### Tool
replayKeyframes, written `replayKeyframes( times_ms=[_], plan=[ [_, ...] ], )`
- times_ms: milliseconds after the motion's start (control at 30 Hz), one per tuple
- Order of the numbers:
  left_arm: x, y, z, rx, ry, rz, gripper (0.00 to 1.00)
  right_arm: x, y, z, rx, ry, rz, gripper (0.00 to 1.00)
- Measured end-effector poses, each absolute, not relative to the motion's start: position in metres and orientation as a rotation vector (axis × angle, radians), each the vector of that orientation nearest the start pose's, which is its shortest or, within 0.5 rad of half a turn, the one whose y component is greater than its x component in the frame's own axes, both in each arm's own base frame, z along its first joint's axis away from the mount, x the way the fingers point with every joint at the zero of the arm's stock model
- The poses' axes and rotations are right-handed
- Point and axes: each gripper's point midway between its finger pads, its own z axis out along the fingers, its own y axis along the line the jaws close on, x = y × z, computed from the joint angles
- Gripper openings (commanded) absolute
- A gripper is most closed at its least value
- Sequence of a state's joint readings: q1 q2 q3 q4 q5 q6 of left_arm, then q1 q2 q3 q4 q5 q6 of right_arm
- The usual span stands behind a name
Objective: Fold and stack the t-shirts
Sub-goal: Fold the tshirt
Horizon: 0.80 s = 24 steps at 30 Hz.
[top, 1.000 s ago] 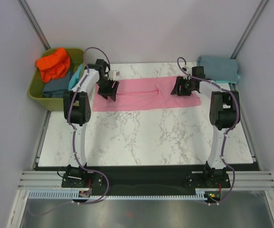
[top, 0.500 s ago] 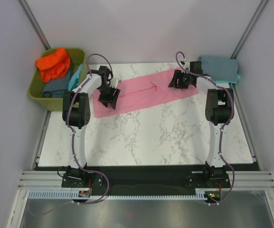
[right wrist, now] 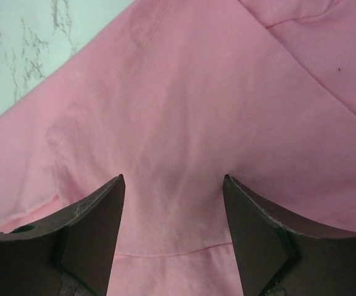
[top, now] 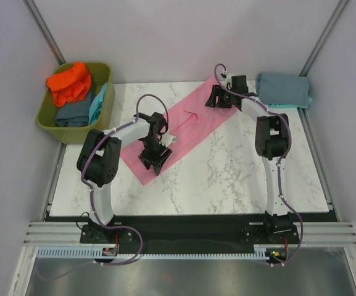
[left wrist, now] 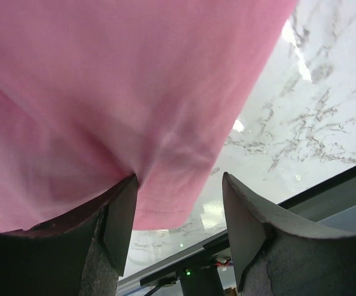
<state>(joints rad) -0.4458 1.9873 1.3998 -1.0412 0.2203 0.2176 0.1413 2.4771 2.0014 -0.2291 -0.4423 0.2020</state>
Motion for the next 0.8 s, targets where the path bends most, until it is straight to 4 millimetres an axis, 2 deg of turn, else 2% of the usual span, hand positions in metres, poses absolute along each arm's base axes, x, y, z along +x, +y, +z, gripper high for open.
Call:
replayKeyframes(
  times_ms=[133,233,267,400,500,567,667,733,800],
  plan=[
    [0.257,-0.168,0.034,1.102,2.994,-0.314,0.65,0.611,0.198,0.04,-0.202,2.239,0.704,0.73],
    [0.262,-0.171,0.05,1.116,2.933,-0.274,0.66,0.608,0.21,0.041,-0.224,2.237,0.706,0.74],
    [0.269,-0.171,0.061,1.108,2.897,-0.251,0.67,0.608,0.213,0.042,-0.234,2.235,0.7,0.74],
    [0.302,-0.171,0.106,1.033,2.741,-0.2,0.67,0.595,0.206,0.053,-0.22,2.262,0.681,0.75],
    [0.318,-0.16,0.125,0.955,2.682,-0.173,0.67,0.583,0.185,0.082,-0.171,2.257,0.668,0.75],
    [0.326,-0.144,0.124,0.895,2.699,-0.15,0.66,0.576,0.168,0.107,-0.124,2.236,0.667,0.75],
    [0.337,-0.121,0.107,0.807,2.765,-0.133,0.65,0.562,0.146,0.137,-0.038,2.204,0.689,0.75],
    [0.343,-0.11,0.091,0.764,2.813,-0.125,0.65,0.554,0.136,0.139,0.018,2.201,0.718,0.75],
    [0.347,-0.099,0.075,0.73,2.863,-0.12,0.65,0.543,0.133,0.124,0.072,2.236,0.749,0.75]
  ],
)
